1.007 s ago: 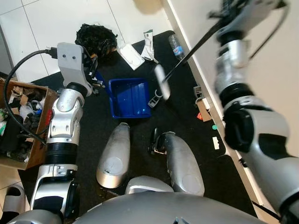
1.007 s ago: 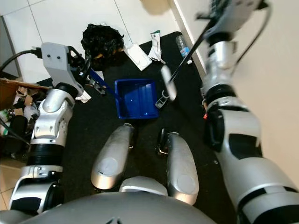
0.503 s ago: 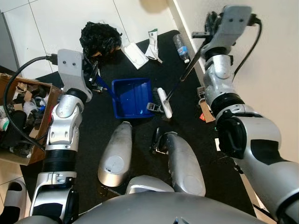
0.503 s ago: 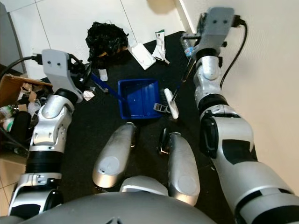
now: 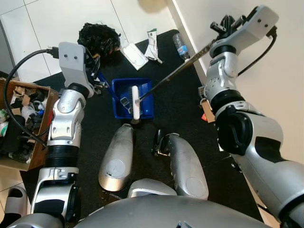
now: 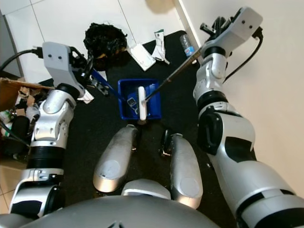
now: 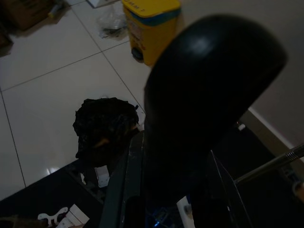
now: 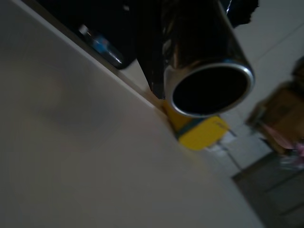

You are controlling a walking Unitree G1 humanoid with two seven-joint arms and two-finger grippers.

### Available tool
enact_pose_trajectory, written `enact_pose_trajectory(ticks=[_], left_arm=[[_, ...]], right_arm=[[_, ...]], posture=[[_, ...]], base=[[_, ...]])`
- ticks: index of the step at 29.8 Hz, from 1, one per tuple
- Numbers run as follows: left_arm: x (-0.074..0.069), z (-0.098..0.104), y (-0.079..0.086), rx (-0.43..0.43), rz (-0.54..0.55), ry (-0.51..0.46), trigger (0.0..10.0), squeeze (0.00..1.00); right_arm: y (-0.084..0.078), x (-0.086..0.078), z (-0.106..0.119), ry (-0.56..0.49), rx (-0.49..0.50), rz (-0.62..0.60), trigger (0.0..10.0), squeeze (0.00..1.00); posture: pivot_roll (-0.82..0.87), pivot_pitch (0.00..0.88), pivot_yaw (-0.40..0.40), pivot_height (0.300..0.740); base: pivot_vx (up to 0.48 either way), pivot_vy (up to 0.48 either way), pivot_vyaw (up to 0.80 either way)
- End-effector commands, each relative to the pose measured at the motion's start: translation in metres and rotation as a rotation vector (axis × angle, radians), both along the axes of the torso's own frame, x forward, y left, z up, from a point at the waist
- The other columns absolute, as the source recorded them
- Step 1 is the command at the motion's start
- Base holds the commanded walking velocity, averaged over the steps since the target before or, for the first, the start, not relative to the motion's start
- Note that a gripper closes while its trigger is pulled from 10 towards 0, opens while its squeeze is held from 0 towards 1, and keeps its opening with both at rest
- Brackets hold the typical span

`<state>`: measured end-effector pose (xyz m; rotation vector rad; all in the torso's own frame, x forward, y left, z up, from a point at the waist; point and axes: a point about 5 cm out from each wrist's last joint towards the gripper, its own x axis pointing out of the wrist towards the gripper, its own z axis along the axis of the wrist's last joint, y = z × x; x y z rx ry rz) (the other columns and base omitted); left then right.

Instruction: Sweep floor

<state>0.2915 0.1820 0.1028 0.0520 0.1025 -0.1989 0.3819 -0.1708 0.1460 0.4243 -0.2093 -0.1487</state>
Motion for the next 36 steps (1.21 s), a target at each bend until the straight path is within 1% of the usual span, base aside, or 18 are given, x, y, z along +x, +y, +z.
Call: enact_pose_trajectory(ticks=[1,2,5,6,7,9,10,11,13,15,16,18,20,24,27,29,32,36], left_arm=[[-0.003,-0.011,-0.006,-0.089,0.004,0.049,10.0,0.0],[-0.002,-0.009,-0.004,-0.129,0.032,0.041,10.0,0.0],[-0.001,-0.006,-0.003,-0.151,0.049,0.03,10.0,0.0],[0.0,-0.003,-0.001,-0.17,0.064,0.015,10.0,0.0],[0.0,-0.003,-0.001,-0.17,0.064,0.015,10.0,0.0],[0.0,0.003,0.001,-0.187,0.082,-0.005,10.0,0.0],[0.0,0.003,0.001,-0.187,0.082,-0.005,10.0,0.0],[0.001,0.005,0.003,-0.193,0.087,-0.014,10.0,0.0],[0.0,0.012,0.006,-0.185,0.096,-0.04,10.0,0.0],[0.0,0.013,0.007,-0.18,0.098,-0.047,10.0,0.0],[0.0,0.017,0.008,-0.16,0.091,-0.065,10.0,0.0],[0.0,0.027,0.009,-0.134,0.071,-0.098,10.0,0.0],[0.0,0.029,0.009,-0.129,0.066,-0.105,10.0,0.0],[0.004,0.047,0.008,-0.142,0.061,-0.167,10.0,0.0],[0.007,0.056,0.008,-0.138,0.073,-0.193,10.0,0.0],[0.007,0.056,0.009,-0.137,0.09,-0.18,10.0,0.0],[0.003,0.044,0.007,-0.124,0.106,-0.121,10.0,0.0],[-0.003,0.032,0.007,-0.118,0.123,-0.084,10.0,0.0]], right_arm=[[-0.008,0.005,0.027,-0.142,0.034,-0.005,10.0,0.0],[-0.014,0.005,0.044,-0.235,0.007,0.021,10.0,0.0],[-0.022,0.004,0.055,-0.296,-0.039,0.026,10.0,0.0],[-0.032,0.001,0.063,-0.337,-0.105,0.022,10.0,0.0],[-0.032,0.001,0.063,-0.337,-0.105,0.022,10.0,0.0],[-0.041,-0.004,0.064,-0.331,-0.244,0.024,10.0,0.0],[-0.041,-0.004,0.064,-0.331,-0.244,0.024,10.0,0.0],[-0.044,-0.006,0.062,-0.321,-0.293,0.03,10.0,0.0],[-0.052,-0.012,0.044,-0.253,-0.372,0.034,10.0,0.0],[-0.054,-0.014,0.038,-0.23,-0.377,0.037,10.0,0.0],[-0.057,-0.018,0.023,-0.169,-0.377,0.026,10.0,0.0],[-0.06,-0.023,-0.004,-0.039,-0.315,-0.003,10.0,0.0],[-0.06,-0.025,-0.011,-0.007,-0.299,-0.01,10.0,0.0],[-0.04,-0.025,-0.03,0.086,-0.25,0.031,10.0,0.0],[-0.027,-0.021,-0.033,0.125,-0.269,0.063,10.0,0.0],[-0.026,-0.017,-0.032,0.153,-0.264,0.07,10.0,0.0],[-0.03,-0.015,-0.028,0.175,-0.329,0.042,10.0,0.0],[-0.028,-0.015,-0.021,0.116,-0.383,0.047,10.0,0.0]], posture=[[0.39,0.215,-0.071,0.74],[0.38,0.203,-0.084,0.74],[0.37,0.196,-0.089,0.74],[0.35,0.185,-0.093,0.74],[0.35,0.185,-0.093,0.74],[0.32,0.16,-0.096,0.74],[0.32,0.16,-0.096,0.74],[0.32,0.16,-0.096,0.74],[0.3,0.139,-0.098,0.74],[0.3,0.133,-0.098,0.74],[0.29,0.119,-0.095,0.74],[0.29,0.099,-0.089,0.74],[0.29,0.099,-0.089,0.74],[0.29,0.061,-0.085,0.74],[0.3,0.047,-0.088,0.74],[0.3,0.04,-0.088,0.74],[0.3,0.034,-0.094,0.74],[0.29,0.029,-0.104,0.74]], base=[[0.0,0.0,0.0],[0.0,0.0,0.0],[0.0,0.0,0.0],[0.0,0.0,0.0],[0.0,0.0,0.0],[0.0,0.0,0.0],[0.0,0.0,0.0],[0.0,0.0,0.0],[0.0,0.0,0.0],[0.0,0.0,0.0],[0.0,0.0,0.0],[0.0,0.0,0.0],[0.0,0.0,0.0],[0.0,0.0,0.0],[0.0,0.0,0.0],[0.0,0.0,0.0],[0.0,0.0,0.0],[0.0,0.0,0.0]])
